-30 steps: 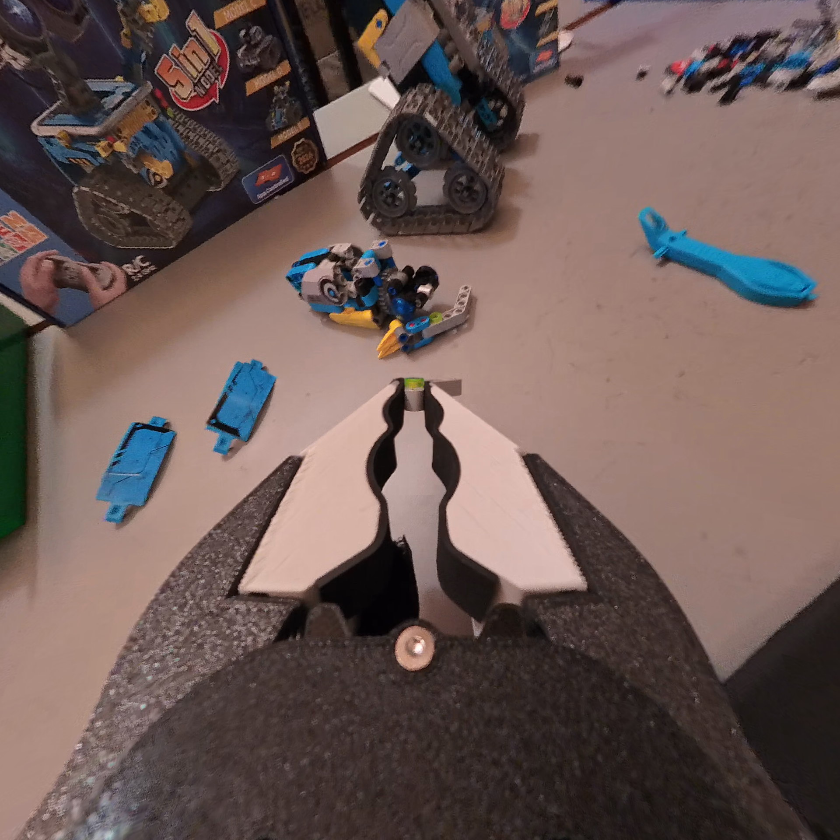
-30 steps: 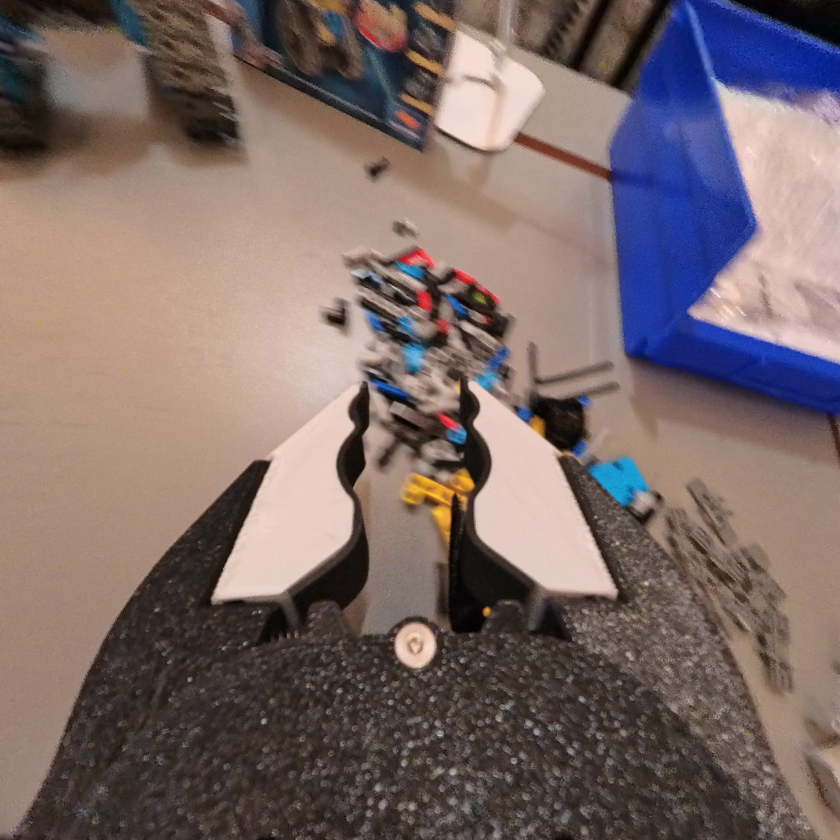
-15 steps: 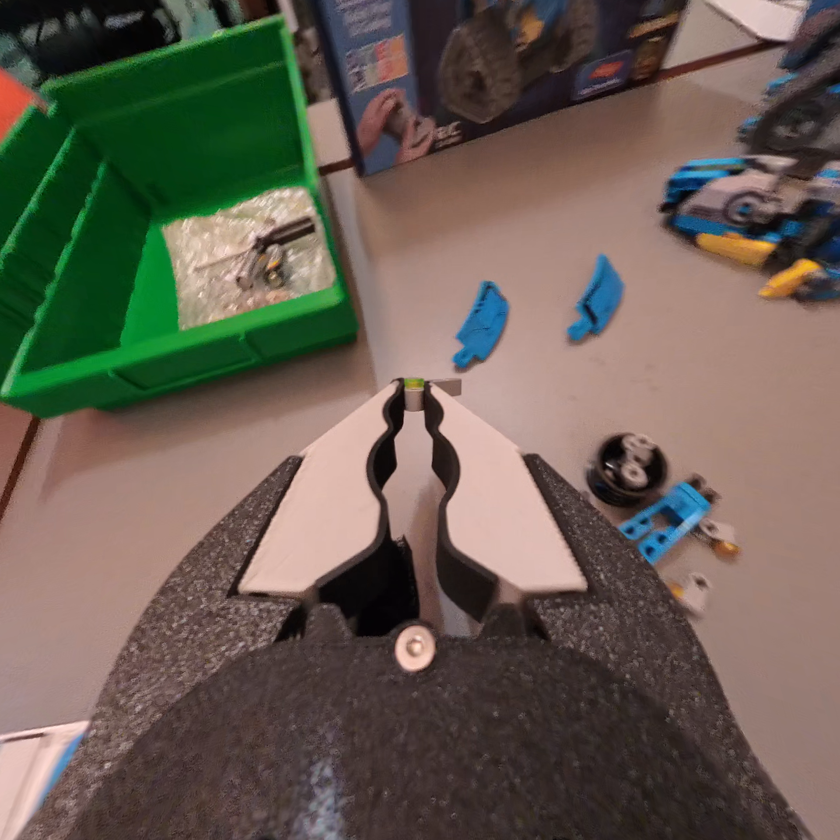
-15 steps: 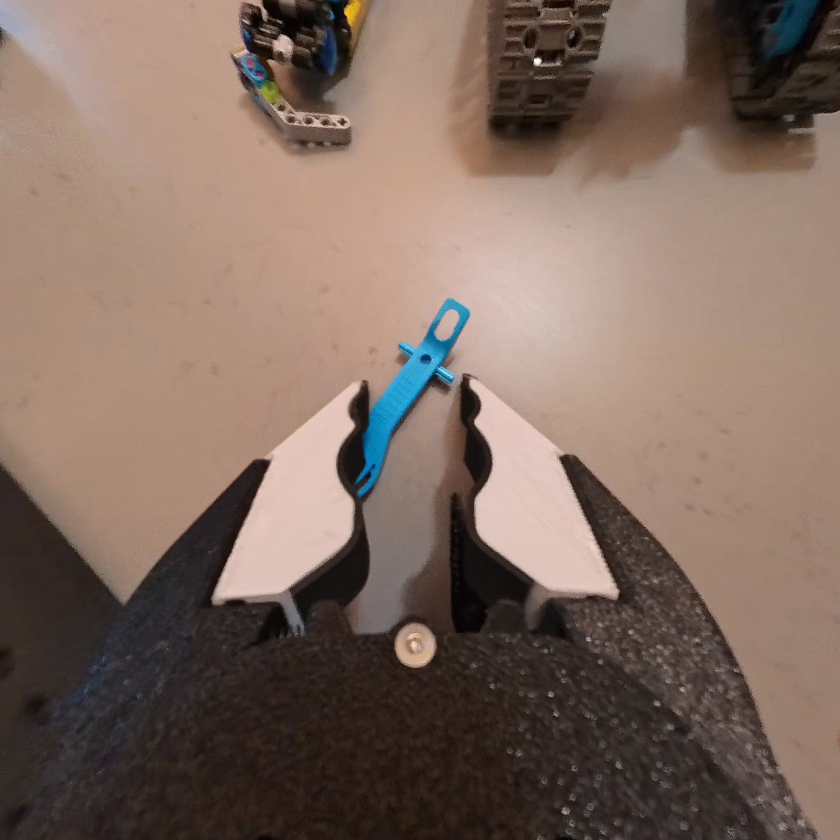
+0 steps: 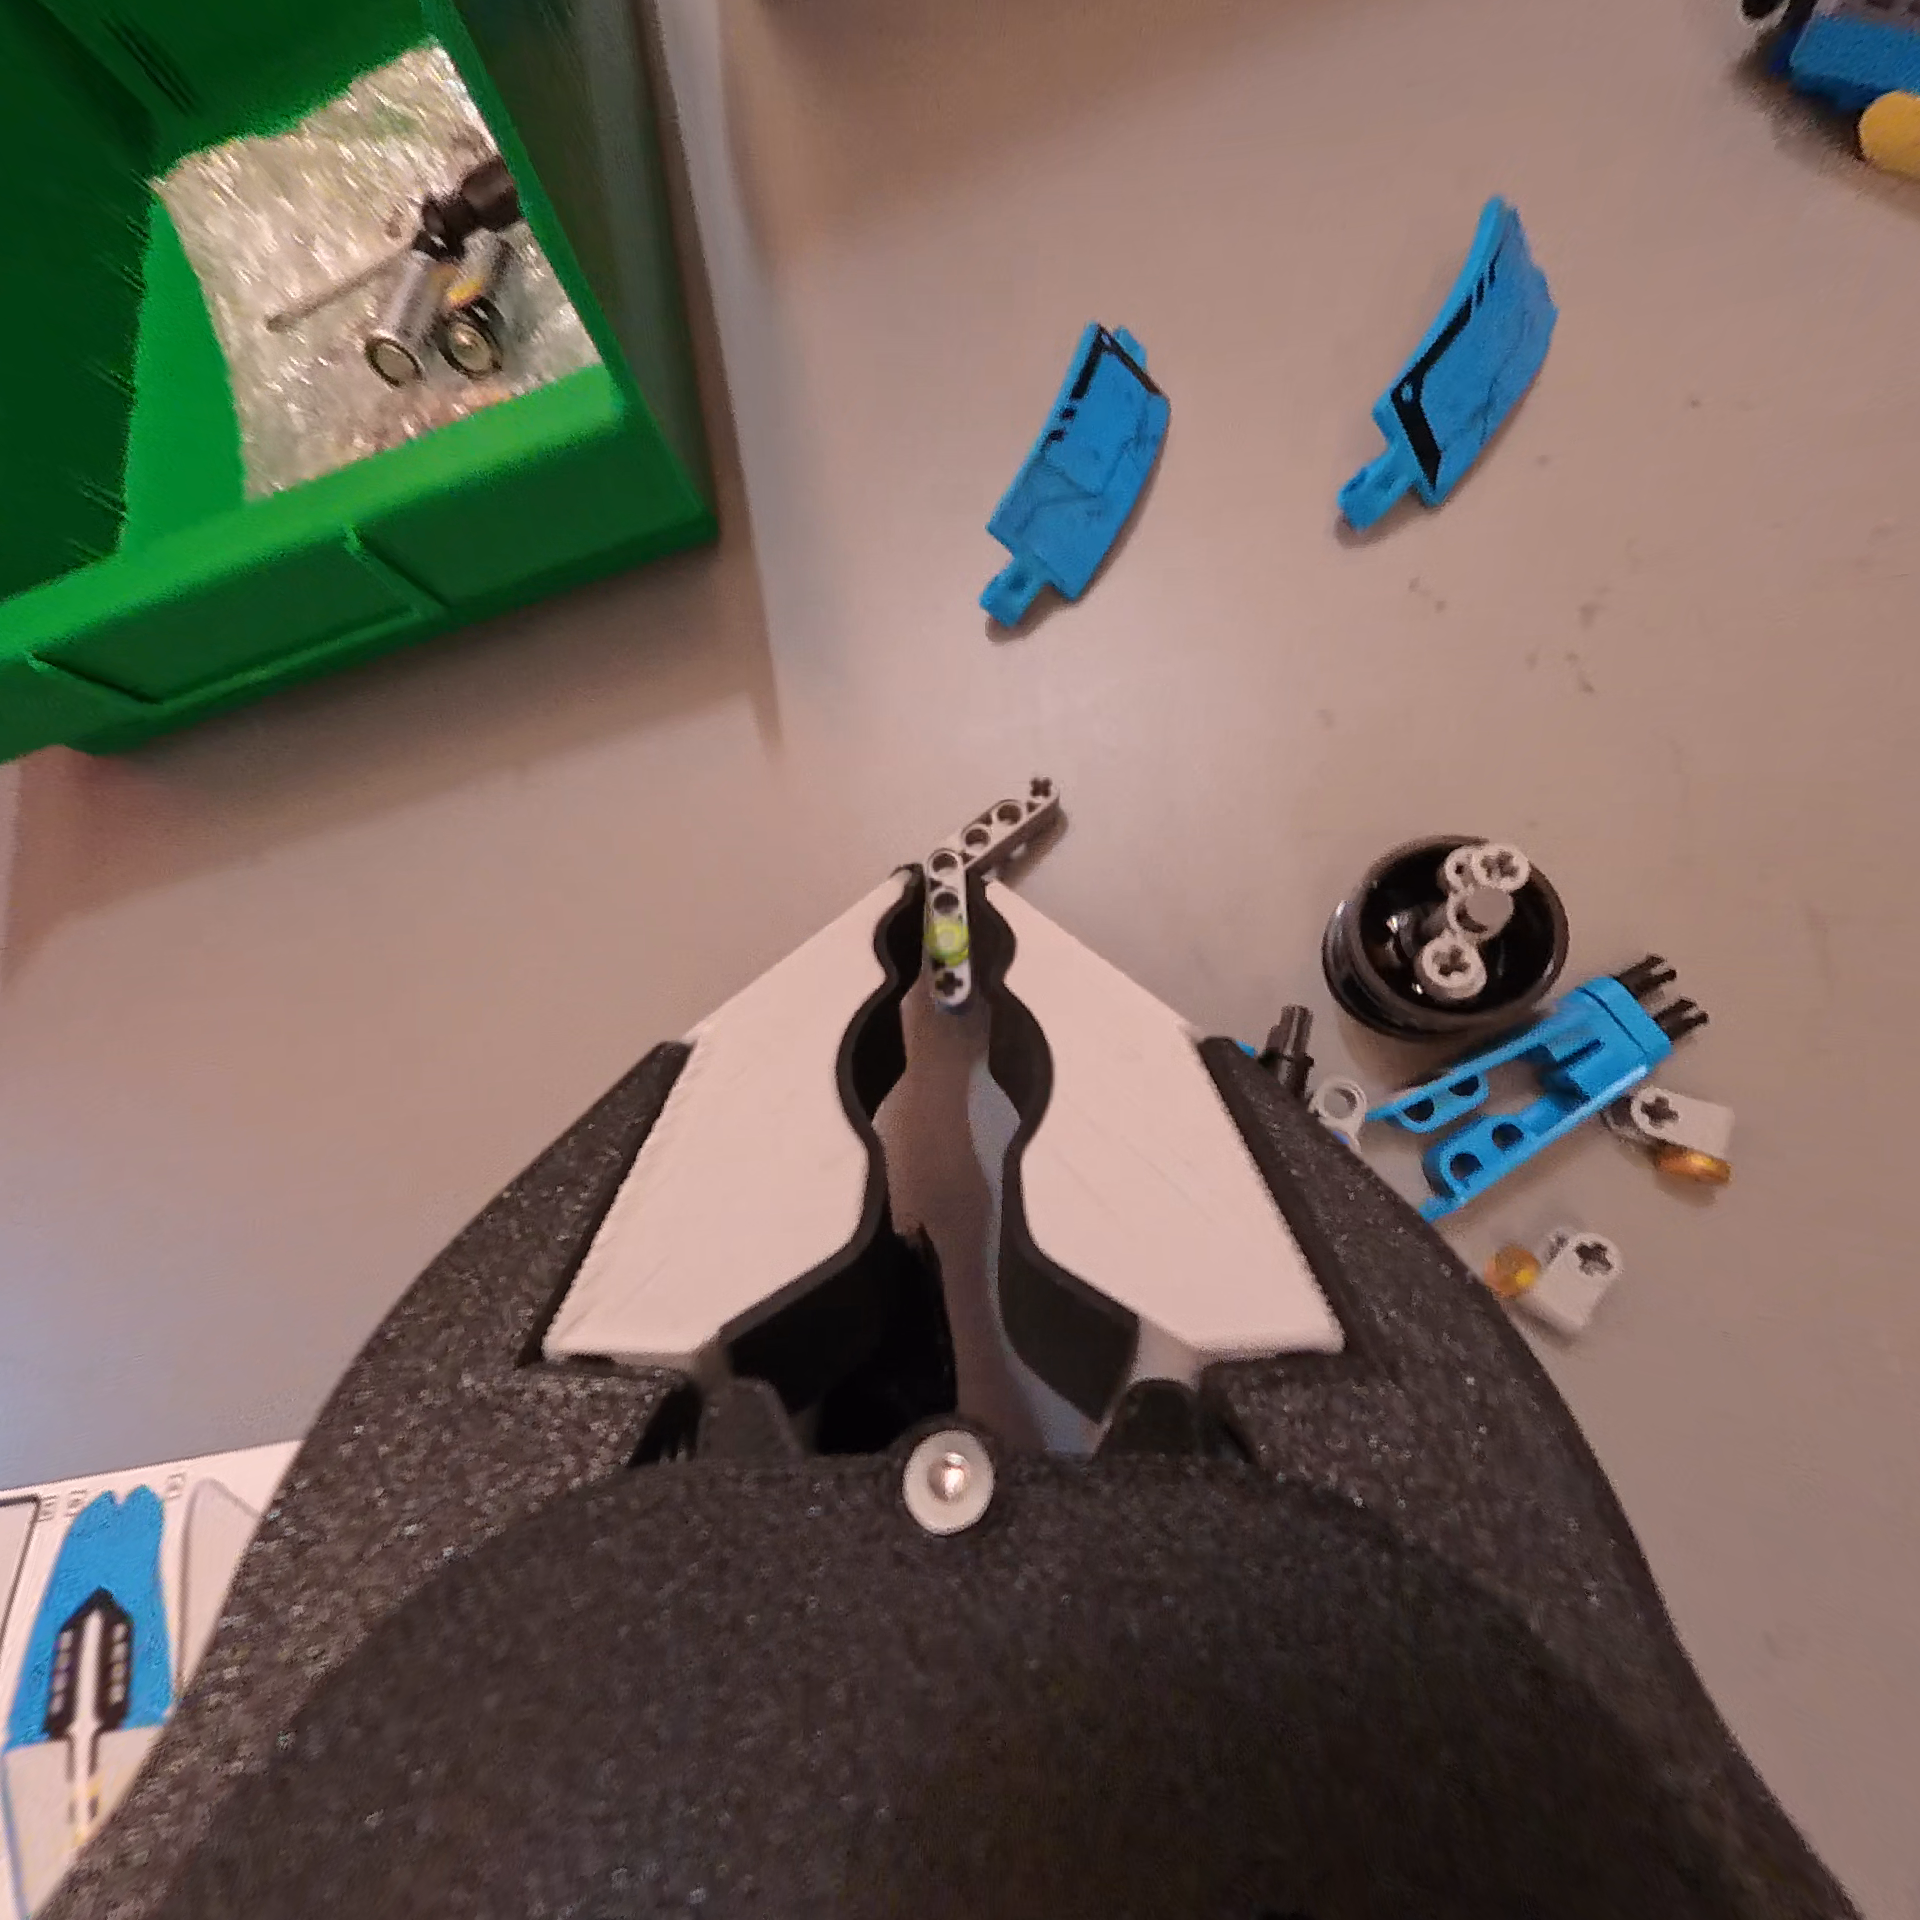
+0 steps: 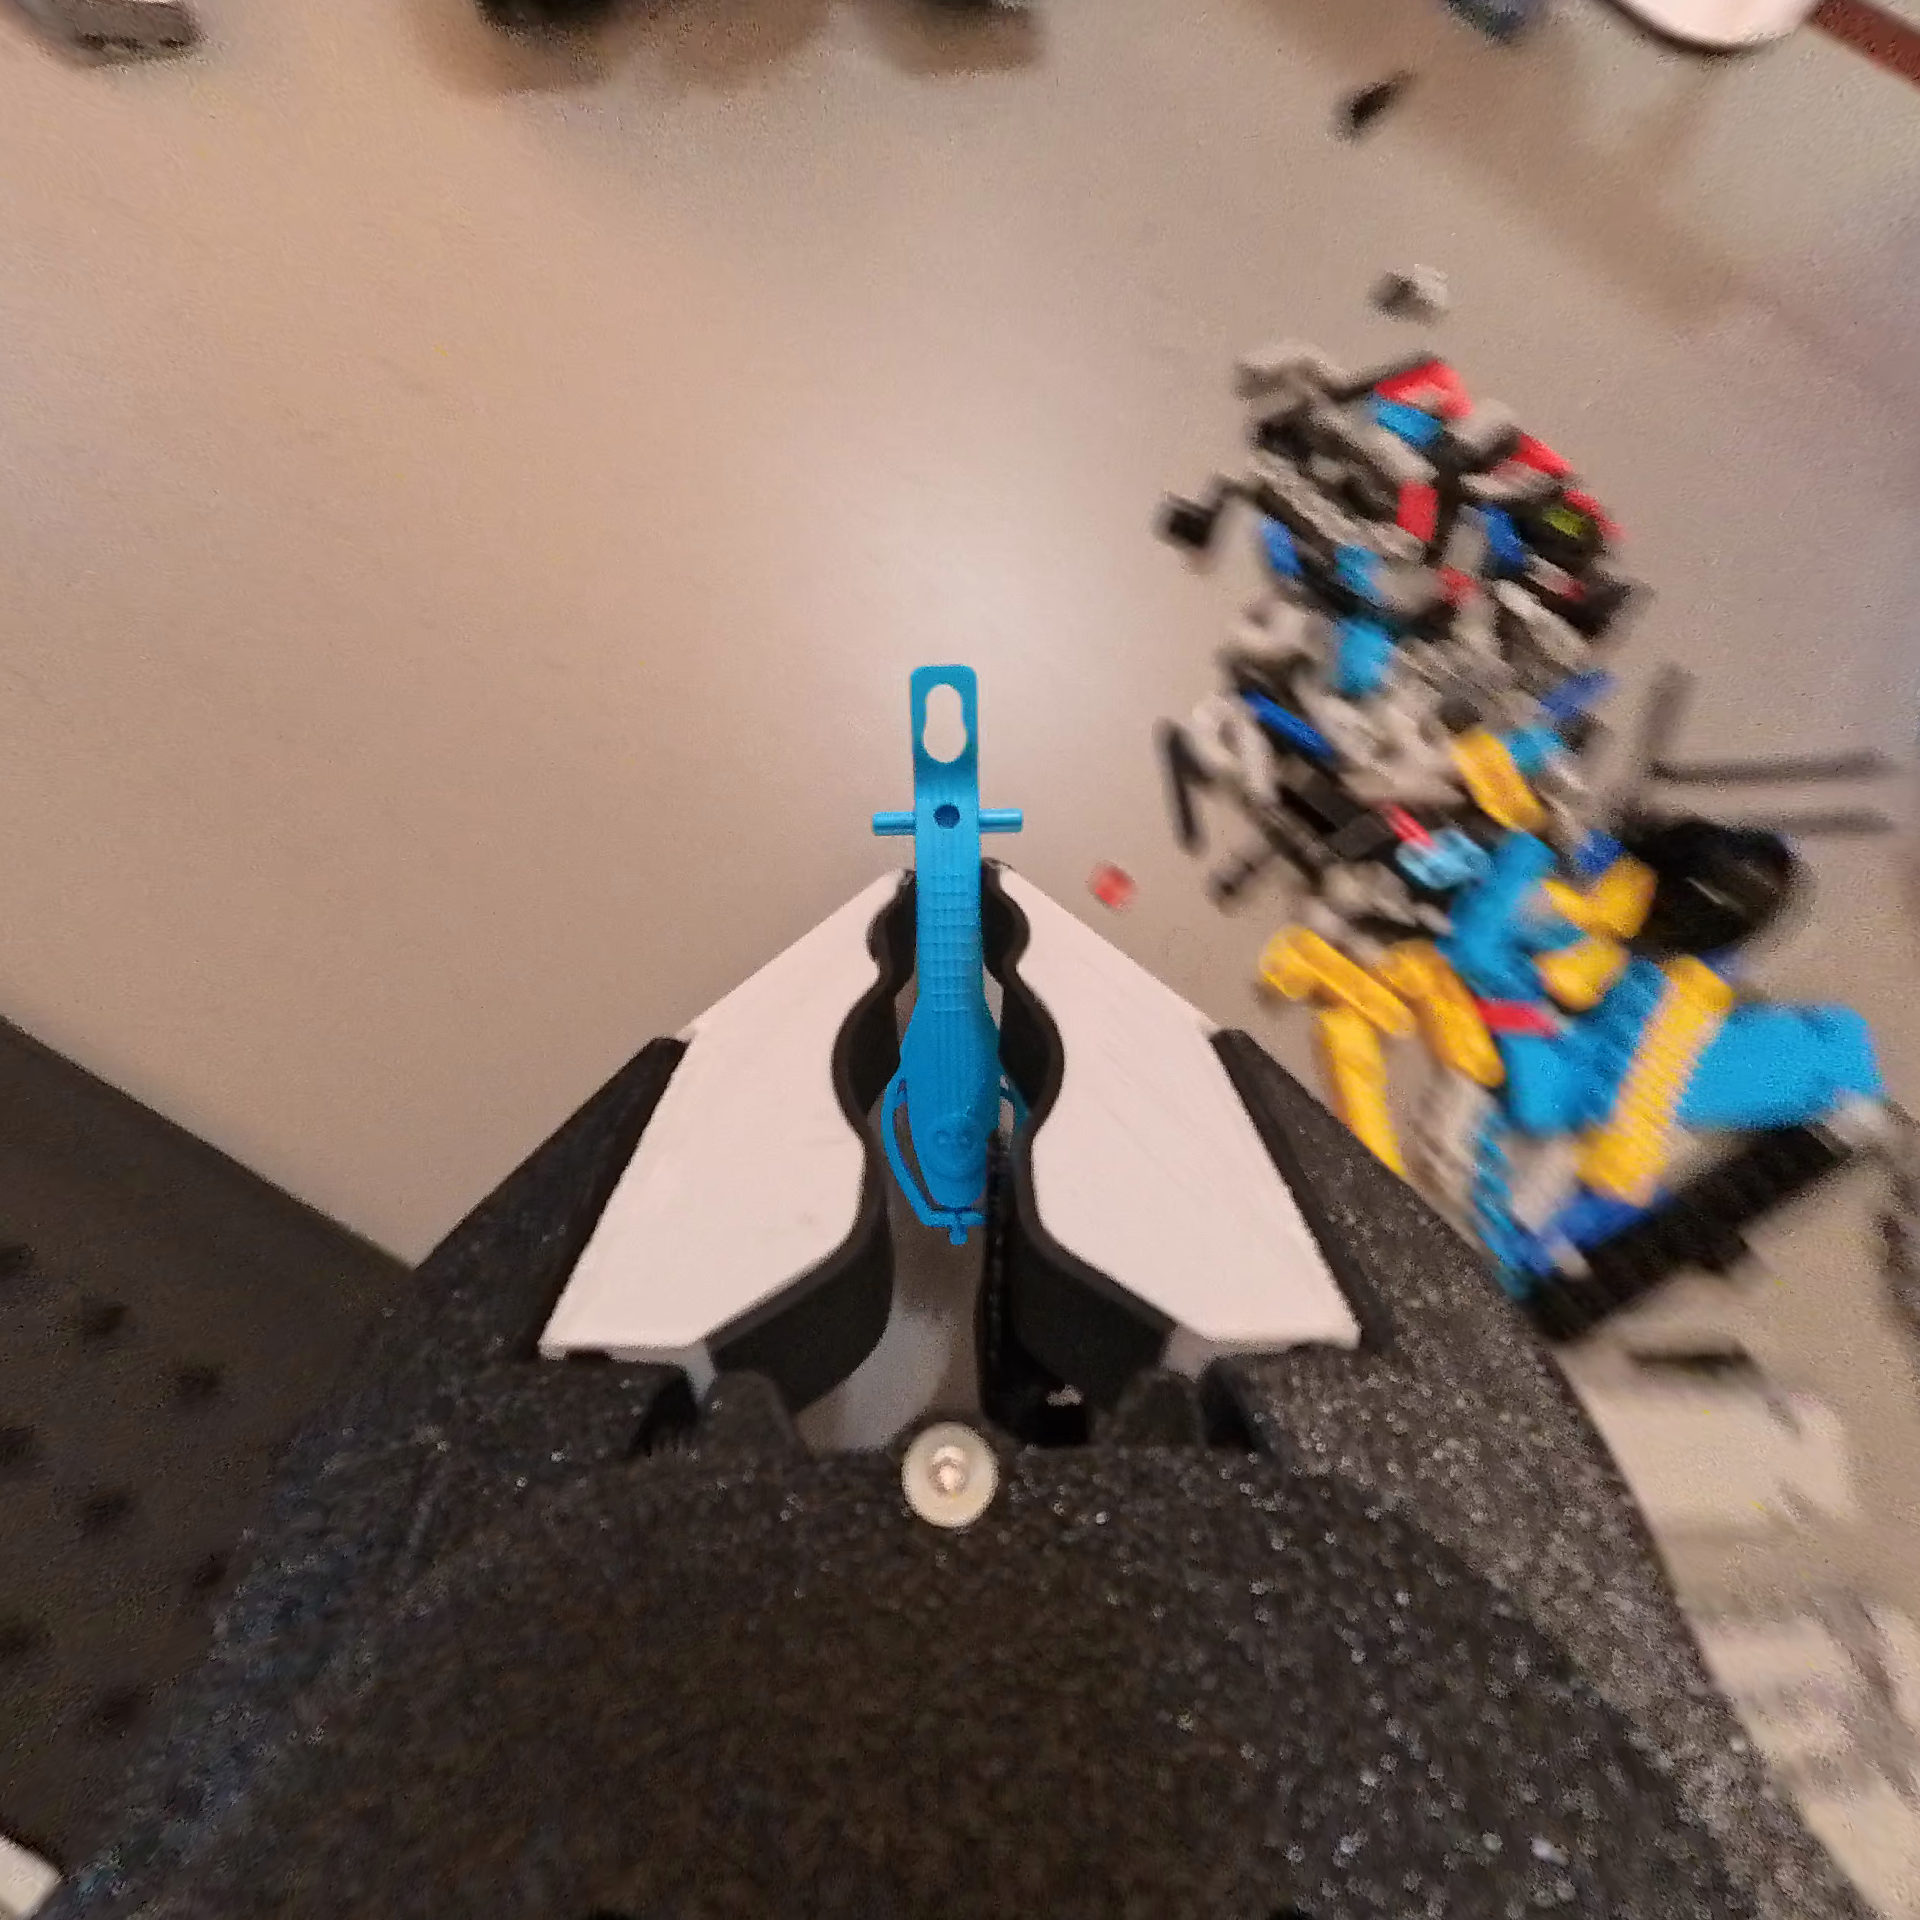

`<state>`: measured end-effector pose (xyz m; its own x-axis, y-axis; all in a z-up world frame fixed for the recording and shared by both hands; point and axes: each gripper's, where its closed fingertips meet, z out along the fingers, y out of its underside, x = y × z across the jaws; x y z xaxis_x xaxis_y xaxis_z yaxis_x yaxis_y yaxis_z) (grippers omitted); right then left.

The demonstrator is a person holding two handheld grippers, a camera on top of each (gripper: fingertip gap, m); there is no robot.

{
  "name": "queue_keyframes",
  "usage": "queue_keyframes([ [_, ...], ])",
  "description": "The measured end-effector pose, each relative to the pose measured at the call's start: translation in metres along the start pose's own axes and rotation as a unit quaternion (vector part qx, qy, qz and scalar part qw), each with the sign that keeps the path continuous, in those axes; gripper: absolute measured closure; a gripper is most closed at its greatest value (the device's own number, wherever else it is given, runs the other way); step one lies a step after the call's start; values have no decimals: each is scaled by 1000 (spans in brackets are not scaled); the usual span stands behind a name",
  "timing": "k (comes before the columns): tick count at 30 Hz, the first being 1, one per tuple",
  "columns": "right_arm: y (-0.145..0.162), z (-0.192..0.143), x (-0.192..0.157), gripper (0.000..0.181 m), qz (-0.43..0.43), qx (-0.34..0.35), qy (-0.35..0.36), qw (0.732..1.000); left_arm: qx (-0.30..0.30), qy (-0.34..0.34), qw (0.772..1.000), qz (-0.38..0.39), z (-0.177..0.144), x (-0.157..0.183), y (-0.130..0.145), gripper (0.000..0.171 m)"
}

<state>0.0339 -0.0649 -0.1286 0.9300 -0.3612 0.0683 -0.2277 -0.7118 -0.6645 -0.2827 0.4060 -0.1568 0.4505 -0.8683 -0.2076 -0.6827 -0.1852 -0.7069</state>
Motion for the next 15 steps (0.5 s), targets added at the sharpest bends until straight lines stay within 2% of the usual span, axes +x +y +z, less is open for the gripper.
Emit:
queue_keyframes([
  [3, 31, -47, 51, 171, 37, 9, 50, 998, -5, 3, 1000, -8, -1, 2, 5, 164],
  [5, 62, -72, 80, 171, 57, -8, 75, 996, -9, 10, 1000, -21, -2, 3, 6, 163],
  [7, 98, -87, 95, 171, 54, -33, 77, 995, -10, 12, 999, -36, -4, 1, 6, 153],
  [9, 121, -94, 89, 171, 40, -38, 46, 997, -4, 17, 998, -54, -7, 0, 3, 144],
  [12, 130, -91, 72, 171, 47, -11, 4, 999, 12, 7, 998, -68, -16, -3, -8, 133],
  [15, 139, -77, 67, 171, 46, -18, 0, 999, 28, 4, 998, -48, -35, 7, -28, 131],
])
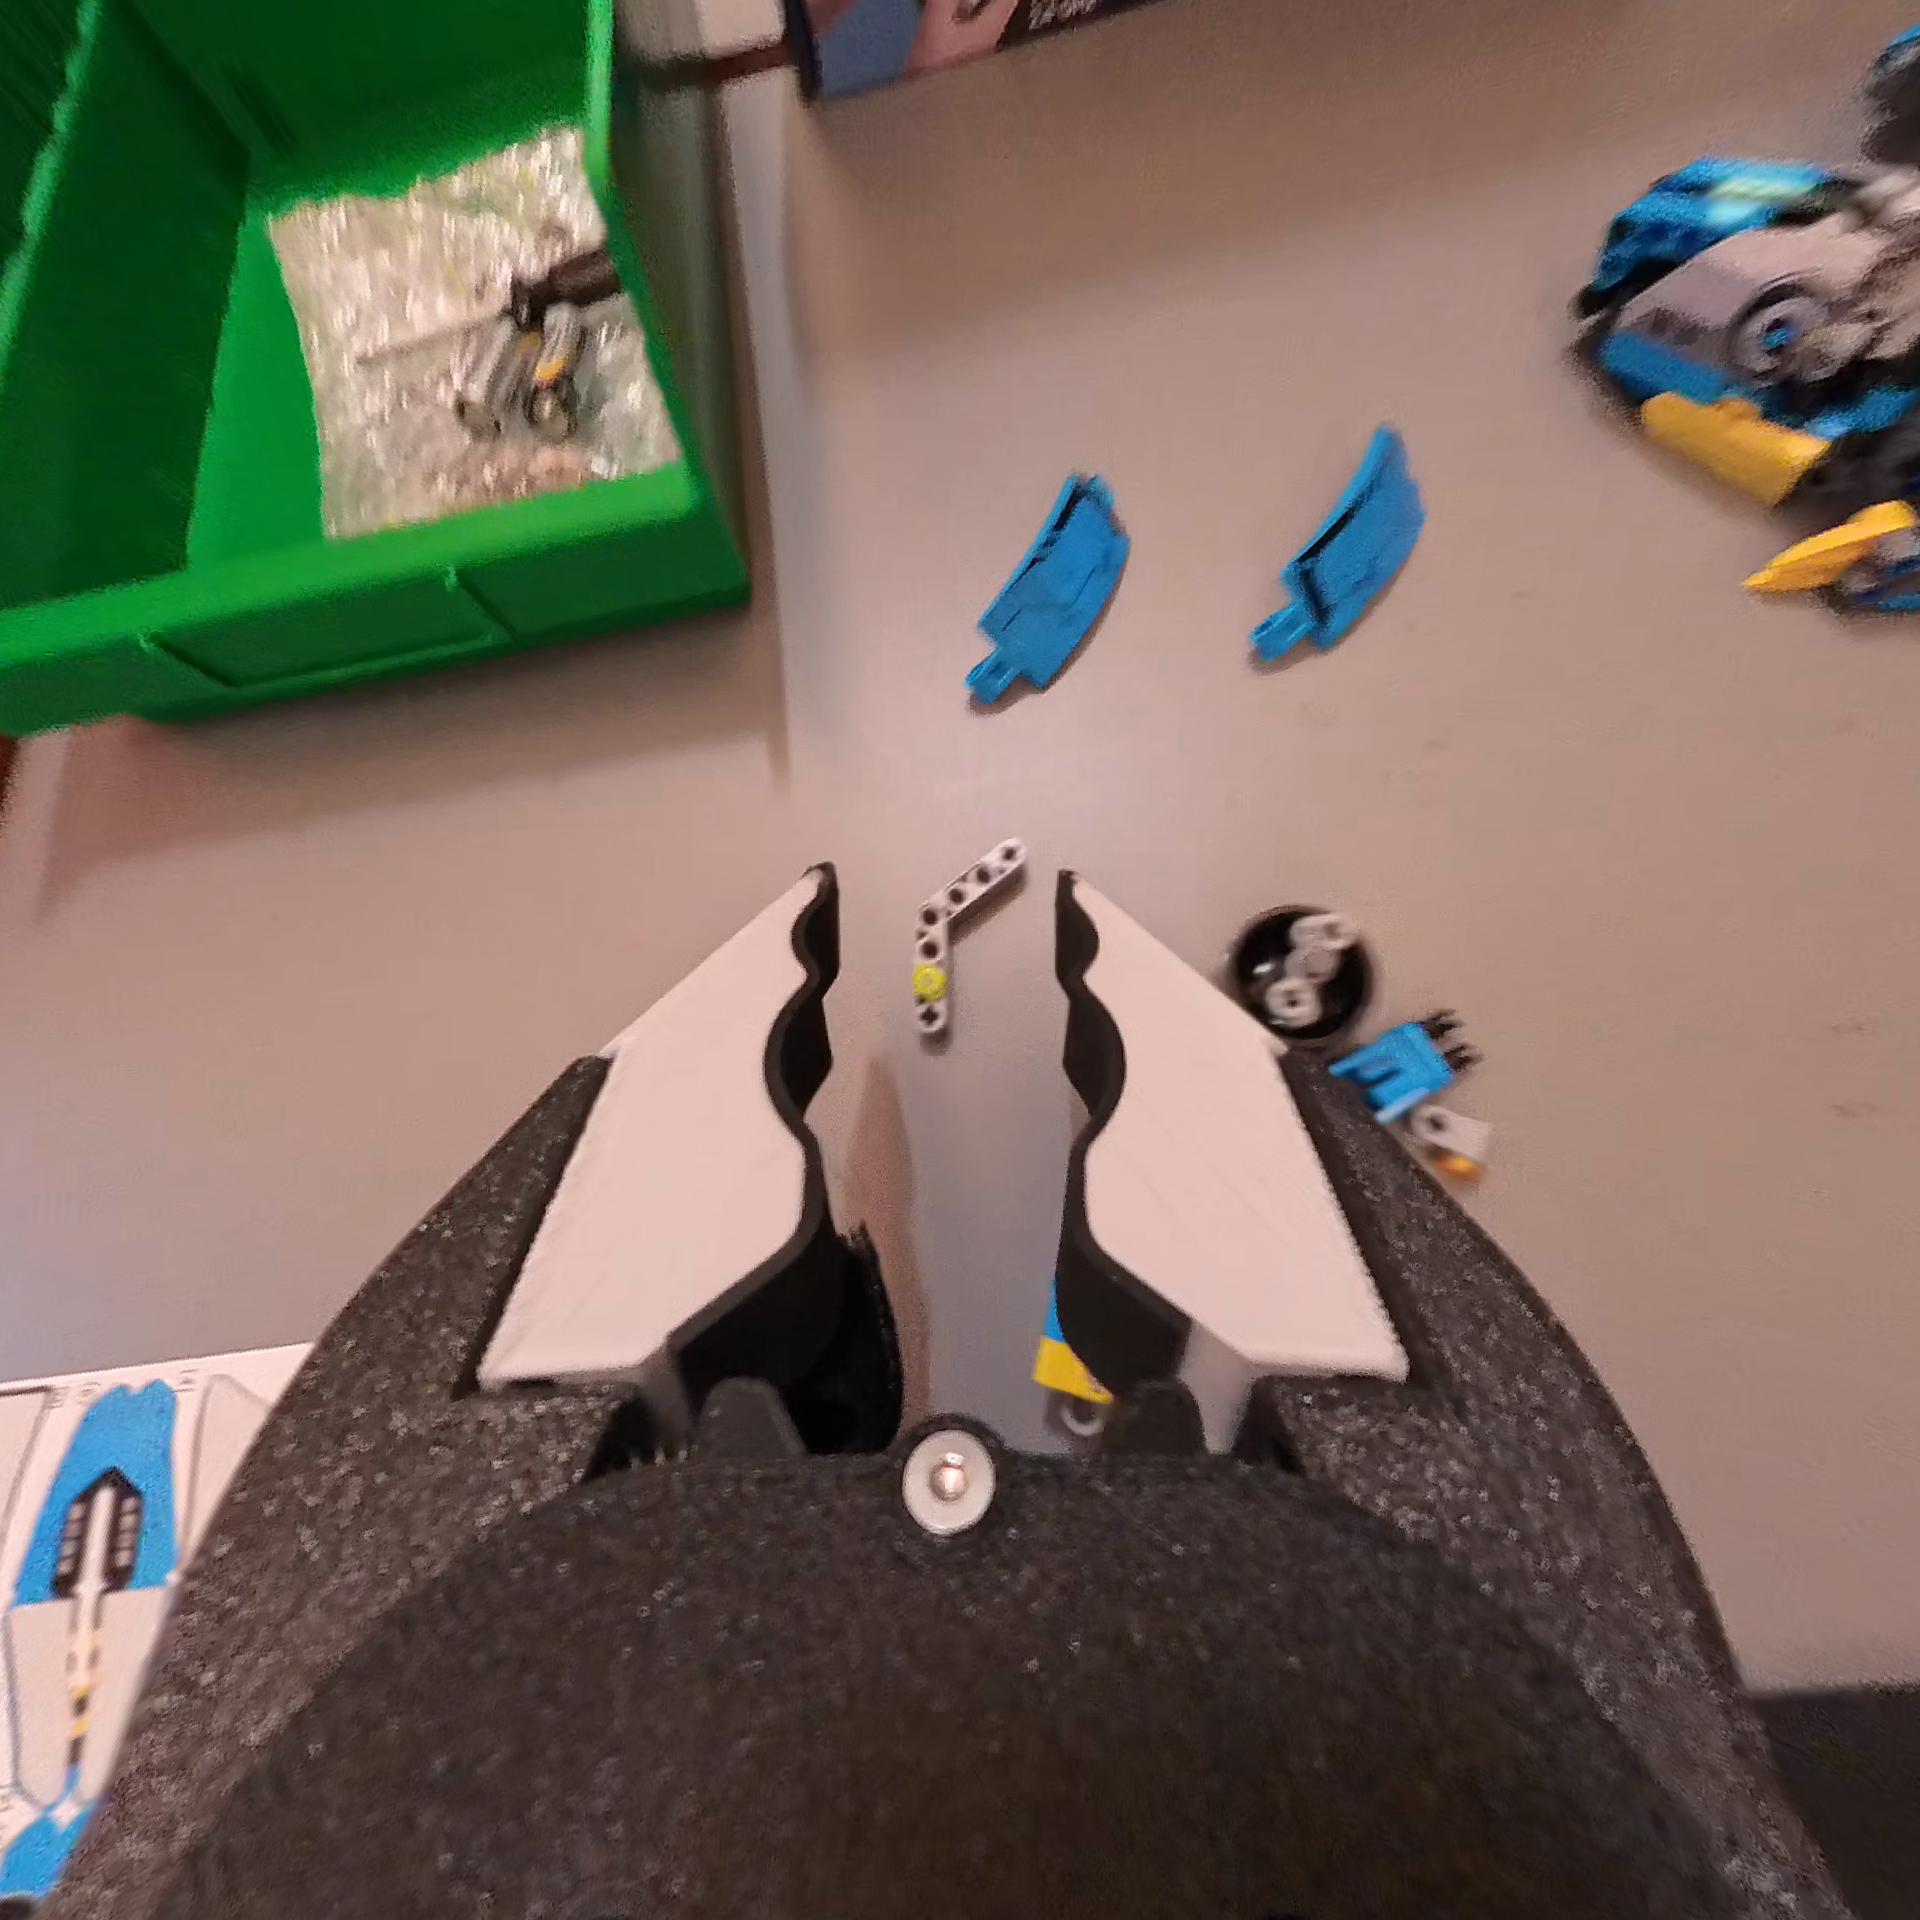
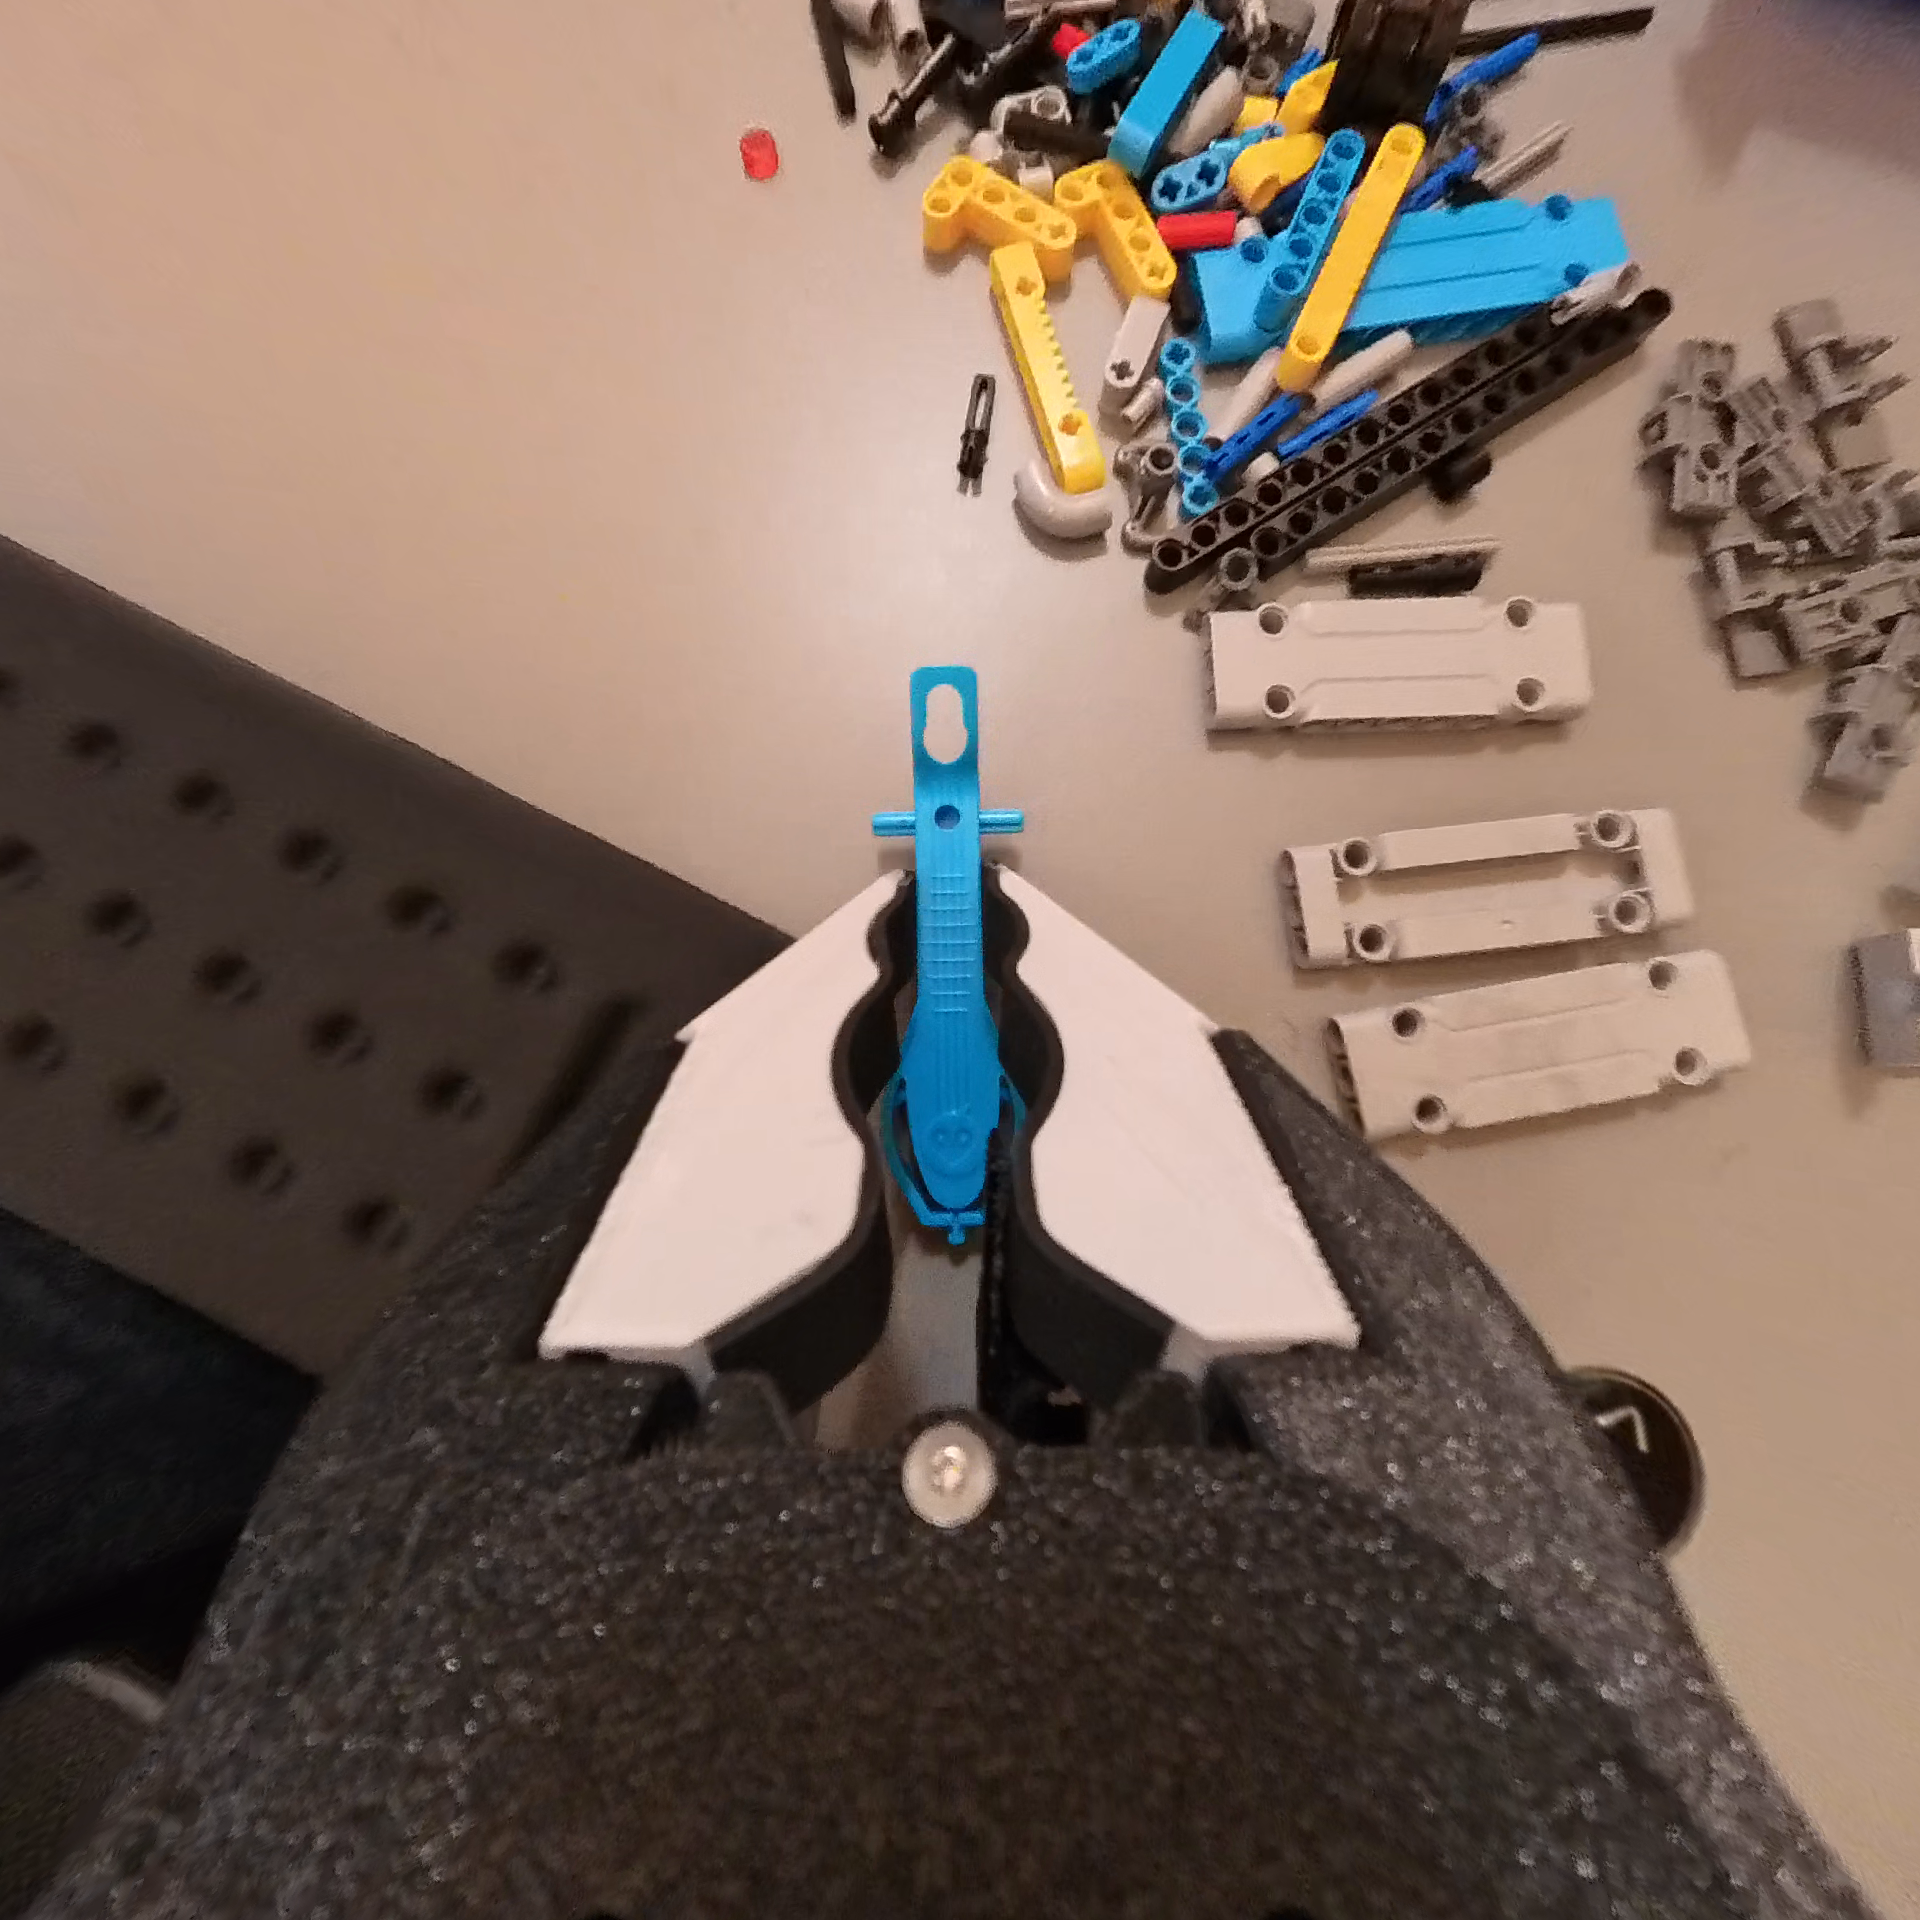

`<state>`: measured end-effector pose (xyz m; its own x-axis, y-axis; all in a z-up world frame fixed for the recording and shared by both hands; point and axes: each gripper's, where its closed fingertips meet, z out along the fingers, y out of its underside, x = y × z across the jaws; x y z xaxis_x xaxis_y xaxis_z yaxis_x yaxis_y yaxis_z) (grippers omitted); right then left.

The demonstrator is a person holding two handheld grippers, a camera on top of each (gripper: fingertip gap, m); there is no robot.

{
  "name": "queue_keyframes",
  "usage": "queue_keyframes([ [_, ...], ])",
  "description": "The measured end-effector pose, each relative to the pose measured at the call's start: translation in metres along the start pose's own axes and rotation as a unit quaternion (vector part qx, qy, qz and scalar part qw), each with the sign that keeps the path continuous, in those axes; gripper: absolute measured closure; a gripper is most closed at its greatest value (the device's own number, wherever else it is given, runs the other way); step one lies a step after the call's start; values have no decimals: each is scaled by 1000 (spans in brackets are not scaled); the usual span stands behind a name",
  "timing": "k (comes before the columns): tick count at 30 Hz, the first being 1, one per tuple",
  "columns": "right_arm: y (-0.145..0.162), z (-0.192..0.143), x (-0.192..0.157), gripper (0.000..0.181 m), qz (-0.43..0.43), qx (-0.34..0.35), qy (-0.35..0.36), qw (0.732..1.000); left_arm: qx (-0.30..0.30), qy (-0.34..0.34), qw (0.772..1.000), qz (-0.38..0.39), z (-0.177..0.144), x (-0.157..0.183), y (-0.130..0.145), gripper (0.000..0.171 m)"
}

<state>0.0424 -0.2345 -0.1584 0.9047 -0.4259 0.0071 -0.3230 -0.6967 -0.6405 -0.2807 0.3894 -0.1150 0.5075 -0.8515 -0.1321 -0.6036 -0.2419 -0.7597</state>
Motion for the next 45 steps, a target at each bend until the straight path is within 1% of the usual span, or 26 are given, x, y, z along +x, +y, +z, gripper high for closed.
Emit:
queue_keyframes([
  [3, -8, 7, -4, 171, 11, 22, -13, 1000, 43, 11, 998, 46, -25, 29, -30, 131],
  [4, -8, 9, -3, 170, 14, 20, -14, 1000, 62, 38, 996, 58, -32, 48, -41, 131],
  [6, -15, 7, 6, 157, 13, 25, 18, 999, 90, 128, 985, 70, -41, 97, -57, 135],
  [8, -40, -2, 8, 152, 11, 53, 38, 998, 70, 233, 966, 90, -38, 151, -56, 135],
  [9, -60, -9, 7, 148, 2, 75, 53, 996, 47, 256, 960, 105, -28, 170, -52, 135],
  [10, -83, -16, 2, 148, -15, 102, 61, 993, 33, 254, 958, 126, -14, 180, -50, 134],
  [12, -129, -23, -26, 149, -54, 151, 45, 986, 13, 242, 955, 169, 18, 196, -49, 129],
  [14, -164, -15, -68, 149, -78, 171, -15, 982, -16, 236, 954, 184, 47, 205, -47, 122],
  [15, -179, -8, -92, 149, -87, 178, -53, 979, -32, 240, 952, 187, 58, 210, -45, 115],
  [16, -191, 1, -117, 148, -94, 178, -95, 975, -46, 246, 949, 190, 65, 214, -43, 113],
  [18, -204, 22, -167, 148, -118, 156, -176, 965, -55, 252, 948, 188, 74, 217, -42, 116],
  [20, -209, 48, -210, 148, -164, 121, -236, 950, -63, 263, 945, 183, 71, 220, -36, 140],
  [22, -210, 78, -243, 147, -223, 83, -270, 933, -58, 262, 945, 186, 63, 220, -31, 153],
  [24, -217, 109, -268, 145, -273, 75, -289, 915, -50, 257, 945, 197, 53, 223, -23, 155],
  [26, -230, 137, -290, 145, -307, 89, -302, 898, -34, 264, 942, 206, 42, 232, -17, 155],
  [27, -235, 148, -300, 144, -319, 97, -313, 889, -25, 272, 937, 216, 35, 238, -13, 156],
  [29, -233, 157, -316, 144, -342, 89, -340, 871, -1, 272, 927, 256, 24, 249, -11, 156],
  [30, -234, 157, -319, 145, -354, 95, -337, 867, 21, 269, 919, 287, 17, 254, -12, 156],
  [32, -226, 152, -321, 154, -399, 106, -326, 851, 78, 272, 897, 339, 2, 268, -18, 156],
  [33, -225, 154, -316, 157, -419, 116, -299, 849, 102, 281, 886, 355, -6, 276, -20, 156],
  [34, -226, 158, -309, 164, -435, 123, -268, 851, 117, 285, 881, 359, -10, 281, -23, 156],
  [35, -226, 159, -304, 171, -444, 125, -249, 851, 119, 286, 881, 357, -10, 284, -24, 156],
  [36, -225, 158, -301, 174, -445, 128, -250, 851, 118, 293, 880, 354, -10, 287, -24, 156],
  [39, -220, 152, -299, 174, -422, 121, -280, 854, 138, 318, 875, 339, -17, 293, -25, 157],
  [42, -220, 145, -298, 175, -404, 114, -305, 854, 135, 336, 877, 316, -19, 295, -26, 156],
  [45, -228, 134, -296, 176, -381, 137, -325, 855, 139, 369, 879, 267, -23, 293, -31, 157],
])
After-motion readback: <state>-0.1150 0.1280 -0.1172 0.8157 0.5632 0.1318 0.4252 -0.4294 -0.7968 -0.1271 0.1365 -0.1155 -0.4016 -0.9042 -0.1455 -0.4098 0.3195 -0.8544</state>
